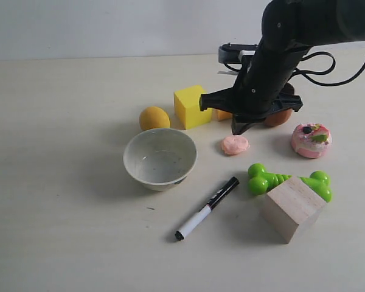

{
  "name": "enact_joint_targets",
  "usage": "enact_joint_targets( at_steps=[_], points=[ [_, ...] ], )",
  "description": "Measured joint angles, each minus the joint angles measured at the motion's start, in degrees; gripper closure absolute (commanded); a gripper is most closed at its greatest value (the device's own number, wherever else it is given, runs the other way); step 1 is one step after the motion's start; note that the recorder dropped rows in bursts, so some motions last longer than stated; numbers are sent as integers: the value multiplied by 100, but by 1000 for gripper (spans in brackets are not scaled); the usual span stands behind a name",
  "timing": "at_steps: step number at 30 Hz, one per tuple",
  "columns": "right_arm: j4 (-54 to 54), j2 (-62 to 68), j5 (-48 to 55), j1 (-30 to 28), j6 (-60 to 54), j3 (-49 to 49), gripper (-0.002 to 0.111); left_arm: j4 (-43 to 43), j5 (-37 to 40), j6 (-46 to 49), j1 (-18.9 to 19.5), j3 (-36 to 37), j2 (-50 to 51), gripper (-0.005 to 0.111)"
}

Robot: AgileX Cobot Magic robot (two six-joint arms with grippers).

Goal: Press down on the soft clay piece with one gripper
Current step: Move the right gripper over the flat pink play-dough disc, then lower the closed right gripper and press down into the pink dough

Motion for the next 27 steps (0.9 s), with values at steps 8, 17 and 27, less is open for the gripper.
enact_joint_targets(
  at_steps=[8, 17, 27],
  points=[
    [-223, 221, 285, 0, 564, -486, 108, 0, 0, 0, 0, 0, 0, 107],
    [-261, 688, 1005, 0, 915, -1150, 108, 0, 0, 0, 0, 0, 0, 107],
    [-411, 868, 1237, 0, 1338, -1173, 108, 0, 0, 0, 0, 0, 0, 107]
  ],
)
